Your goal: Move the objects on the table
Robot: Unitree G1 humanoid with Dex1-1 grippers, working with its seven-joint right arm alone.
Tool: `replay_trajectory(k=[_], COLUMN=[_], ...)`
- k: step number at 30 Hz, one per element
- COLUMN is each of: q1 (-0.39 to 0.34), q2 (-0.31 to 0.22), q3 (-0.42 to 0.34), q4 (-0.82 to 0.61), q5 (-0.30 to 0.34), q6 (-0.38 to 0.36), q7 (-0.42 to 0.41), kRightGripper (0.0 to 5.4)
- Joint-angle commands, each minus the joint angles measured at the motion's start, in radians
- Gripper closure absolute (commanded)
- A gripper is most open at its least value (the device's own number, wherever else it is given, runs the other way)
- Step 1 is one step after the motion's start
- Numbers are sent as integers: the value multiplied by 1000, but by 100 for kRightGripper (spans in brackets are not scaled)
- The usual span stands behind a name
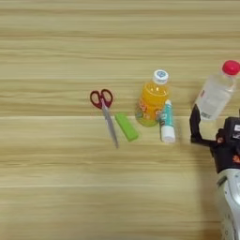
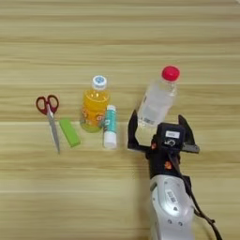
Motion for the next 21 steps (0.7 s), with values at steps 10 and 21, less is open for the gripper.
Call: replay_trajectory(k=[10,21], q1=[-113,-207], q2=[-57,-106], q3=[-43,-74], q4=[32,91], q5=[53,84], q6=[124,182], q7=[42,67], kRightGripper=[6,6])
